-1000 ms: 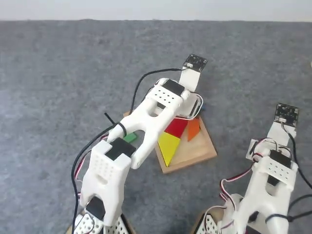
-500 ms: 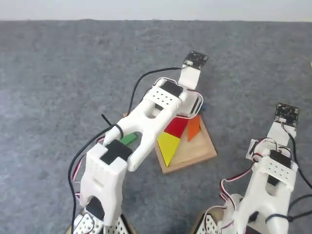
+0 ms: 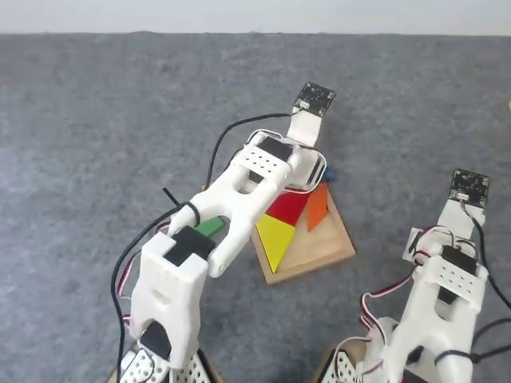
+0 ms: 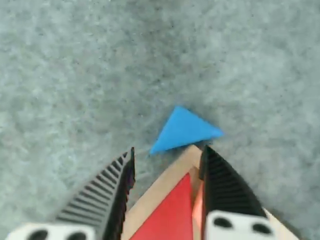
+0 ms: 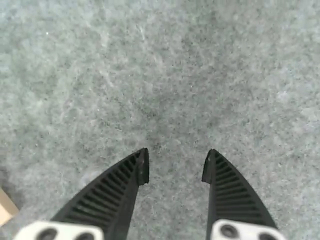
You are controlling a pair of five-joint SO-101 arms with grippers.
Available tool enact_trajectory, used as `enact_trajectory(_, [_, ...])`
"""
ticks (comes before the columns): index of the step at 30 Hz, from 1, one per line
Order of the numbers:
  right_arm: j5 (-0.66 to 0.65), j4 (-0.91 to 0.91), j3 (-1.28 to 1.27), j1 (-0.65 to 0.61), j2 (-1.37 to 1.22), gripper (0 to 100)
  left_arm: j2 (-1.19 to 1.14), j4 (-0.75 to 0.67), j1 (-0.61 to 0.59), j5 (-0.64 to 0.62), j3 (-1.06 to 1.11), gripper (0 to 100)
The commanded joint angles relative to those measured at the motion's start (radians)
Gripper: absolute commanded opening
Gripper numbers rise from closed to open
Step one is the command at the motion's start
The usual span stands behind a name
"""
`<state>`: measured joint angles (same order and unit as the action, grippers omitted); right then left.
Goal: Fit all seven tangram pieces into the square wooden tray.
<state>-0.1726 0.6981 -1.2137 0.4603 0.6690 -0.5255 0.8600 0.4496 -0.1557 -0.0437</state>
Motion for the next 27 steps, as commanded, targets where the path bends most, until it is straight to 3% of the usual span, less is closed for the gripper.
enact_trajectory(1, [0.002, -0.021, 0.049, -0.01, 0.03, 18.7, 0.012, 0.032, 0.011, 0.058, -0.01, 20])
enact_trajectory(17, [0.002, -0.021, 0.049, -0.01, 0.03, 18.7, 0.029, 0.123, 0.069, 0.061, -0.036, 20])
enact_trajectory(27, [0.002, -0.021, 0.049, -0.01, 0.03, 18.7, 0.153, 0.155, 0.107, 0.06, 0.002, 20])
